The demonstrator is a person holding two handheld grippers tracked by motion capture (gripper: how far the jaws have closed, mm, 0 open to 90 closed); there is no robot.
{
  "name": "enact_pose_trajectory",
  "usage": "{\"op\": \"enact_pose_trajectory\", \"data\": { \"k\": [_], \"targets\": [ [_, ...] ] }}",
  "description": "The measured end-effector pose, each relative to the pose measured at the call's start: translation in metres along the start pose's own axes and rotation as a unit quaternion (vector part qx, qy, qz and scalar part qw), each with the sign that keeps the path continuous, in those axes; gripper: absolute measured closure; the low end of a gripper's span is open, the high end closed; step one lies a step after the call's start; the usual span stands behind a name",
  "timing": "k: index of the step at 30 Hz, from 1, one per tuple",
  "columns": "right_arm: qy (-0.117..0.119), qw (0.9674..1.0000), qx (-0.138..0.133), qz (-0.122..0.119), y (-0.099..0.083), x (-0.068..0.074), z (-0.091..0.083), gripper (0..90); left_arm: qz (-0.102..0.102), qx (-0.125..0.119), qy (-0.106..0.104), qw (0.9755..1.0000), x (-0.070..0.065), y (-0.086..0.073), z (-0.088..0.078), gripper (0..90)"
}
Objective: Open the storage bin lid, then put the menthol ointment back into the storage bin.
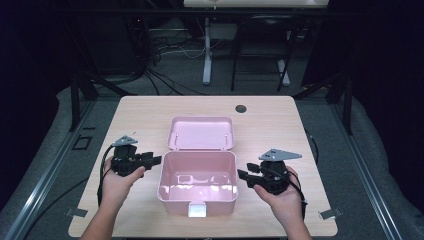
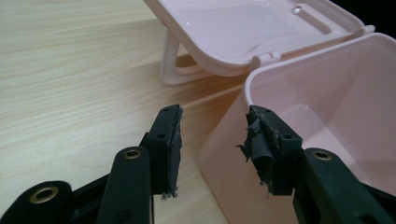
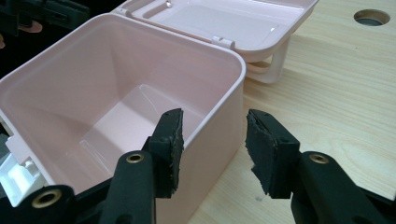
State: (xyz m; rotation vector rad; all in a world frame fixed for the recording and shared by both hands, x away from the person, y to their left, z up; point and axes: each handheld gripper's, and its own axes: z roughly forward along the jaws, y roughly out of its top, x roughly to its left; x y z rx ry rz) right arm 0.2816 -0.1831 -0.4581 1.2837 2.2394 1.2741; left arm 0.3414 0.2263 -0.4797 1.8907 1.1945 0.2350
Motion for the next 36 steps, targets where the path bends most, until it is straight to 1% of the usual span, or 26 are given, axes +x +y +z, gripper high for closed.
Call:
{"op": "enact_pose_trajectory", "data": {
  "k": [3,5,7,9,10,16,18,21,23,26,29,32,34,35,36],
  "targets": [
    [-0.009,1.0,-0.001,-0.002,0.001,-0.003,-0.003,57.2,-0.002,-0.007,-0.006,1.0,-0.002,-0.004,-0.004,54.9],
    [-0.014,0.9999,0.0,-0.002,0.0,-0.006,-0.004,57.6,0.003,-0.001,-0.008,1.0,-0.002,-0.004,-0.006,54.9],
    [-0.021,0.9998,0.002,-0.002,0.0,-0.009,-0.006,58.5,0.003,-0.005,-0.009,0.9999,-0.002,-0.005,-0.009,54.9],
    [-0.032,0.9995,-0.001,-0.003,-0.001,-0.013,-0.007,58.9,0.002,-0.007,-0.012,0.9999,-0.003,-0.006,-0.011,54.9],
    [-0.037,0.9993,0.003,-0.003,-0.001,-0.014,-0.008,58.9,0.001,-0.008,-0.012,0.9999,-0.003,-0.007,-0.012,54.9],
    [-0.058,0.9983,0.005,-0.008,-0.003,-0.022,-0.011,56.1,0.01,0.0,-0.012,0.9999,-0.003,-0.015,-0.018,54.1],
    [-0.065,0.9978,0.013,-0.011,-0.003,-0.023,-0.009,55.3,0.007,-0.005,-0.009,0.9999,0.0,-0.016,-0.023,54.1],
    [-0.062,0.9978,0.022,-0.008,-0.004,-0.023,-0.007,55.3,0.003,-0.007,-0.008,0.9999,0.003,-0.017,-0.027,54.1],
    [-0.066,0.9973,0.029,-0.01,-0.004,-0.024,-0.005,55.0,0.001,-0.01,-0.008,0.9999,0.005,-0.017,-0.028,54.1],
    [-0.073,0.9967,0.032,-0.014,-0.004,-0.025,-0.003,54.0,0.001,-0.015,-0.006,0.9999,0.006,-0.016,-0.032,54.0],
    [-0.074,0.9965,0.036,-0.012,-0.002,-0.026,-0.003,52.5,0.0,-0.019,-0.004,0.9998,0.006,-0.016,-0.034,53.8],
    [-0.077,0.9951,0.061,-0.011,-0.001,-0.029,-0.002,50.3,0.003,-0.018,-0.004,0.9998,0.005,-0.016,-0.036,53.6],
    [-0.076,0.9944,0.073,-0.005,0.0,-0.032,-0.003,50.3,0.005,-0.016,-0.005,0.9998,0.004,-0.015,-0.036,53.6],
    [-0.078,0.9941,0.075,-0.006,0.001,-0.034,-0.003,50.3,0.005,-0.016,-0.006,0.9998,0.003,-0.015,-0.036,53.6],
    [-0.082,0.993,0.085,-0.008,0.002,-0.035,-0.004,50.2,0.006,-0.015,-0.006,0.9999,0.003,-0.015,-0.036,53.6]
  ]
}}
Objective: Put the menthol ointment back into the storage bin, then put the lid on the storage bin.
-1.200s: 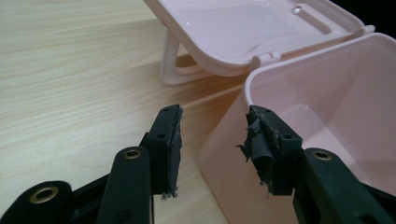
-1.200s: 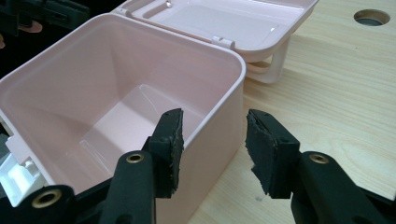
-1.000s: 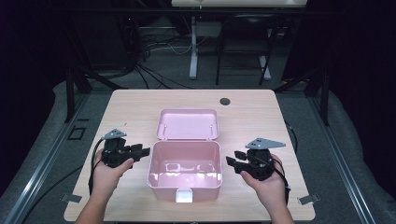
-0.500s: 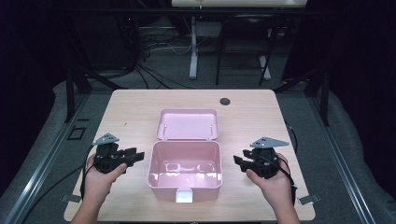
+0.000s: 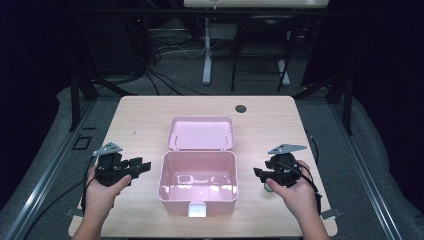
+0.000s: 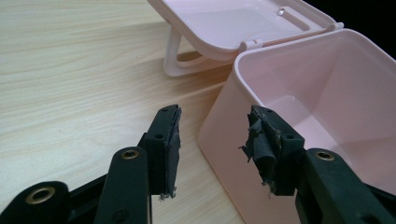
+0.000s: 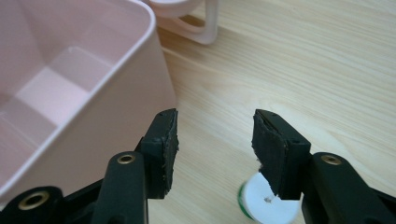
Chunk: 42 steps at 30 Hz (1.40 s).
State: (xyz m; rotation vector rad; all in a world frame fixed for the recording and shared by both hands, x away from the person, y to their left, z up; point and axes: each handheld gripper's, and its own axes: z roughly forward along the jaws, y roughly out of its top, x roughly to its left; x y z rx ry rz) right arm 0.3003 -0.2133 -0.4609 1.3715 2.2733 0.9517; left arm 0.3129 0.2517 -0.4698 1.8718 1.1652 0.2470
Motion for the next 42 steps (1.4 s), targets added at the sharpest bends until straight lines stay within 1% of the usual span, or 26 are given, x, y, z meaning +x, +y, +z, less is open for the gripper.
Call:
{"op": "enact_pose_trajectory", "data": {
  "k": [2,3,5,7,11,13,15,16,18,20,22,24,27,28,30,31,33,34,35,36,37,38,39,40,42],
  "targets": [
    [-0.006,0.9999,0.012,0.0,0.002,-0.003,-0.001,50.1,0.0,0.0,0.0,1.0,-0.001,0.0,0.0,53.6],
    [-0.009,0.9999,0.013,-0.002,0.002,-0.004,-0.001,49.8,0.003,0.002,0.002,1.0,-0.001,0.0,0.0,53.6],
    [-0.015,0.9995,0.026,-0.007,0.004,-0.007,-0.002,48.8,0.01,0.004,0.006,0.9999,-0.001,0.0,0.0,54.4],
    [-0.018,0.9992,0.035,-0.009,0.005,-0.01,-0.001,48.3,0.015,0.007,0.008,0.9998,-0.002,0.0,0.001,56.3],
    [-0.023,0.9977,0.06,-0.022,0.008,-0.013,0.003,47.5,0.021,0.012,0.012,0.9996,-0.002,-0.001,0.002,56.3],
    [-0.024,0.9963,0.076,-0.034,0.009,-0.013,0.004,47.6,0.02,0.012,0.012,0.9996,-0.002,0.0,0.001,55.9],
    [-0.026,0.9942,0.092,-0.051,0.01,-0.012,0.009,47.6,0.02,0.012,0.014,0.9996,-0.001,0.0,0.0,55.8],
    [-0.025,0.9936,0.096,-0.053,0.011,-0.012,0.011,47.5,0.02,0.01,0.015,0.9996,-0.001,0.0,-0.001,55.8],
    [-0.027,0.9908,0.115,-0.067,0.014,-0.011,0.012,46.7,0.019,0.011,0.012,0.9997,0.0,0.0,-0.002,55.8],
    [-0.029,0.989,0.124,-0.076,0.017,-0.01,0.014,46.3,0.019,0.007,0.012,0.9997,0.0,0.0,-0.002,55.8],
    [-0.031,0.9879,0.129,-0.08,0.019,-0.01,0.015,46.2,0.021,0.01,0.012,0.9997,0.0,0.0,-0.002,56.3],
    [-0.031,0.9868,0.138,-0.08,0.022,-0.011,0.015,46.2,0.023,0.013,0.02,0.9995,-0.001,0.0,-0.002,56.7],
    [-0.036,0.9854,0.147,-0.077,0.025,-0.014,0.016,45.4,0.023,0.012,0.021,0.9994,0.0,0.0,-0.001,56.8],
    [-0.035,0.9856,0.148,-0.074,0.025,-0.014,0.017,45.3,0.023,0.009,0.02,0.9995,0.0,-0.001,-0.001,56.7],
    [-0.037,0.9854,0.151,-0.07,0.025,-0.015,0.017,44.8,0.021,0.01,0.021,0.9995,0.0,-0.001,0.0,56.2],
    [-0.039,0.9851,0.151,-0.073,0.025,-0.016,0.017,44.8,0.022,0.013,0.02,0.9995,0.0,-0.001,0.001,56.1],
    [-0.038,0.9857,0.147,-0.073,0.023,-0.016,0.019,45.0,0.022,0.021,0.021,0.9993,0.0,-0.003,0.002,55.7],
    [-0.036,0.9837,0.161,-0.071,0.024,-0.017,0.018,45.3,0.023,0.023,0.02,0.9993,-0.001,-0.003,0.002,55.1],
    [-0.036,0.9836,0.162,-0.071,0.023,-0.017,0.019,45.2,0.025,0.029,0.022,0.999,-0.001,-0.002,0.003,55.0],
    [-0.037,0.9829,0.165,-0.072,0.022,-0.018,0.021,45.0,0.024,0.03,0.022,0.999,-0.002,-0.002,0.003,54.3],
    [-0.039,0.9812,0.174,-0.074,0.023,-0.019,0.022,44.6,0.025,0.03,0.024,0.9989,-0.002,-0.001,0.003,54.1],
    [-0.041,0.9804,0.178,-0.075,0.023,-0.02,0.023,44.1,0.026,0.03,0.025,0.9989,-0.002,-0.001,0.003,53.2],
    [-0.042,0.9806,0.177,-0.074,0.022,-0.021,0.024,43.7,0.025,0.031,0.026,0.9989,-0.003,-0.001,0.002,52.5],
    [-0.042,0.9784,0.189,-0.072,0.023,-0.022,0.024,42.6,0.024,0.033,0.026,0.9989,-0.003,-0.001,0.002,51.7],
    [-0.037,0.9777,0.196,-0.065,0.023,-0.024,0.027,41.4,0.025,0.031,0.029,0.9988,-0.003,0.0,0.002,49.7]
  ]
}}
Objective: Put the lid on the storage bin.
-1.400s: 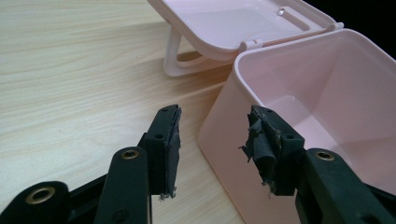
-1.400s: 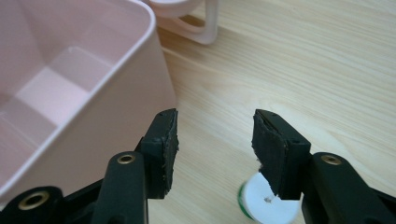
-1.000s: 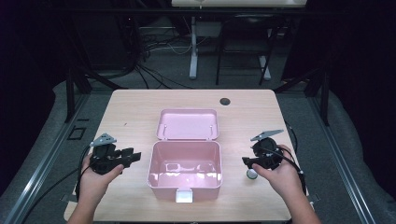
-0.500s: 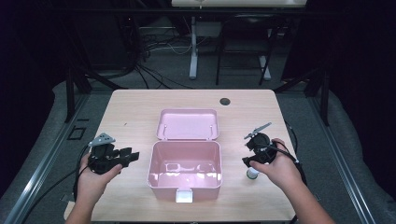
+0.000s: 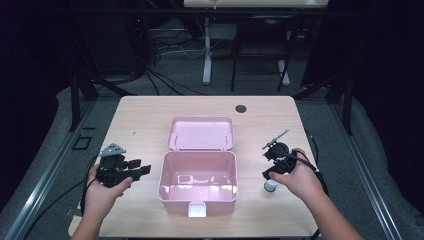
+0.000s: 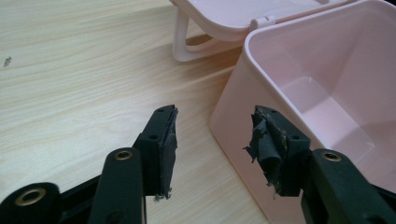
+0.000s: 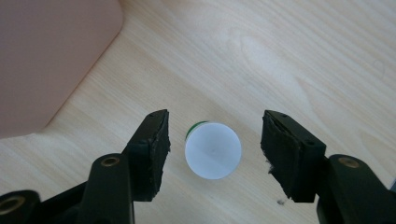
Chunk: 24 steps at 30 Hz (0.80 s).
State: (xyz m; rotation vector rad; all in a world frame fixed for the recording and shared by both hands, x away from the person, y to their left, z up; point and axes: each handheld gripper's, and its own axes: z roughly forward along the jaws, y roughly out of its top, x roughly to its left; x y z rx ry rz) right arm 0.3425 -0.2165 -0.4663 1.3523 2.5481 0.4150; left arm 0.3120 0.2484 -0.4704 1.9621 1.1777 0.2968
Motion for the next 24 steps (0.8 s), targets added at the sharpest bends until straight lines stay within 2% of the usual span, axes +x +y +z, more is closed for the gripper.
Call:
{"op": "enact_pose_trajectory", "data": {
  "k": [1,2,3,4,5,8,11,13,15,18,19,21,24],
  "targets": [
    [0.002,1.0,0.001,0.0,0.0,-0.001,0.001,41.1,0.0,-0.001,0.002,1.0,0.0,0.0,0.0,48.9],
    [0.0,0.9999,0.014,0.003,0.001,-0.002,0.002,40.8,0.001,-0.002,0.003,1.0,0.0,0.0,-0.001,48.4],
    [0.001,0.9999,0.007,0.007,0.0,-0.003,0.005,40.8,0.001,-0.002,0.002,1.0,0.0,0.0,-0.001,48.1],
    [0.0,0.9997,0.023,0.01,0.001,-0.004,0.006,40.8,0.0,-0.003,0.001,1.0,0.001,0.0,-0.001,48.1],
    [0.002,0.9997,0.024,0.009,0.001,-0.005,0.007,40.8,0.0,-0.002,0.002,1.0,0.001,0.0,-0.001,48.1],
    [0.01,0.9987,0.049,0.013,0.001,-0.006,0.01,41.2,-0.004,-0.003,0.002,1.0,0.002,0.0,-0.002,48.1],
    [0.007,0.9978,0.064,0.014,0.001,-0.006,0.013,42.1,-0.004,-0.004,0.003,1.0,0.002,0.0,-0.003,48.1],
    [0.007,0.9973,0.07,0.021,0.0,-0.008,0.017,42.6,-0.006,-0.006,0.002,1.0,0.002,0.0,-0.004,48.1],
    [0.021,0.9972,0.064,0.034,-0.002,-0.011,0.02,43.1,-0.006,-0.008,0.002,0.9999,0.003,0.0,-0.005,48.1],
    [0.028,0.9967,0.061,0.046,-0.007,-0.015,0.026,43.2,-0.008,-0.008,0.003,0.9999,0.003,0.0,-0.006,48.1],
    [0.022,0.996,0.076,0.042,-0.007,-0.017,0.026,43.2,-0.007,-0.008,0.003,0.9999,0.004,0.0,-0.006,48.1],
    [0.014,0.9964,0.073,0.041,-0.009,-0.018,0.027,43.2,-0.01,-0.007,0.002,0.9999,0.003,0.0,-0.005,48.1],
    [0.03,0.9959,0.068,0.051,-0.009,-0.019,0.028,43.4,-0.01,-0.006,0.002,0.9999,0.003,0.0,-0.005,48.1]
  ]
}}
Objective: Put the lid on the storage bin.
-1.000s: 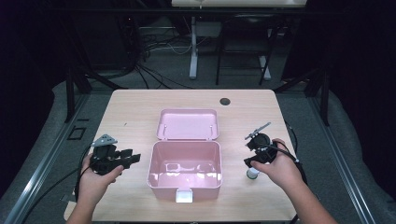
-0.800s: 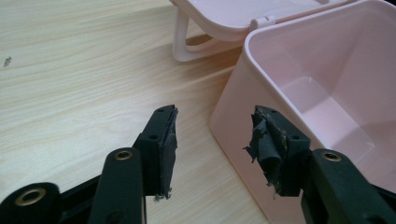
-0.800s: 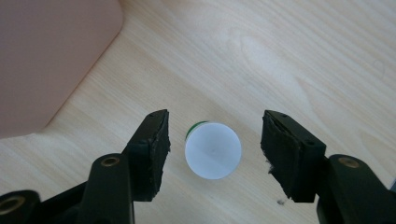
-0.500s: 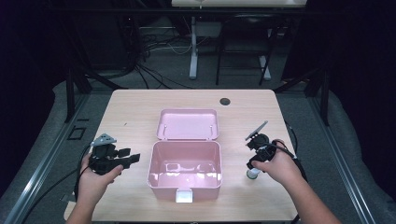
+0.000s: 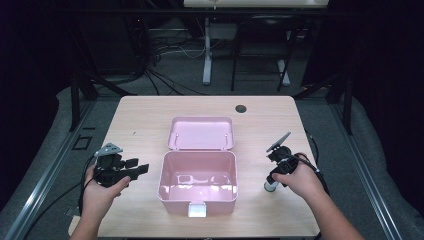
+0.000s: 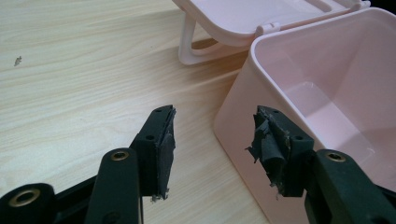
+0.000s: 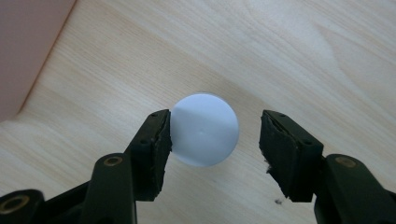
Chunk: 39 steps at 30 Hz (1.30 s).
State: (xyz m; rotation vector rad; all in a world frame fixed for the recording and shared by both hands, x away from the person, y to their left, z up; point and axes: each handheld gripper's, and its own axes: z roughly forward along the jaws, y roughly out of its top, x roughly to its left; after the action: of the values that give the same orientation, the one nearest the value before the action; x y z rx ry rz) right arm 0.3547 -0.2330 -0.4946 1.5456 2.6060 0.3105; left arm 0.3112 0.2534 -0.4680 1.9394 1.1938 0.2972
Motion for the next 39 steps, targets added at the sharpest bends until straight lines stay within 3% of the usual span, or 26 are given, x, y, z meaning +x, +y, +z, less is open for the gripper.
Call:
{"op": "enact_pose_trajectory", "data": {
  "k": [17,23,29,38,39],
  "targets": [
    [0.002,0.9996,0.028,-0.007,0.005,0.005,0.01,45.3,-0.002,0.001,-0.001,1.0,0.001,-0.001,0.001,48.1],
    [0.008,0.9997,0.021,-0.007,0.005,0.005,0.017,48.5,-0.001,-0.001,0.0,1.0,0.002,-0.001,0.001,48.1],
    [-0.003,0.9989,0.042,-0.019,0.008,0.007,0.017,49.5,-0.004,0.0,-0.001,1.0,0.003,-0.001,0.001,48.0],
    [-0.007,0.9985,0.05,-0.023,0.011,0.008,0.018,49.8,-0.009,0.0,-0.001,1.0,0.004,-0.002,0.001,48.0],
    [-0.007,0.9977,0.064,-0.023,0.012,0.009,0.017,49.8,-0.009,0.001,-0.001,1.0,0.004,-0.002,0.001,48.0]
  ]
}}
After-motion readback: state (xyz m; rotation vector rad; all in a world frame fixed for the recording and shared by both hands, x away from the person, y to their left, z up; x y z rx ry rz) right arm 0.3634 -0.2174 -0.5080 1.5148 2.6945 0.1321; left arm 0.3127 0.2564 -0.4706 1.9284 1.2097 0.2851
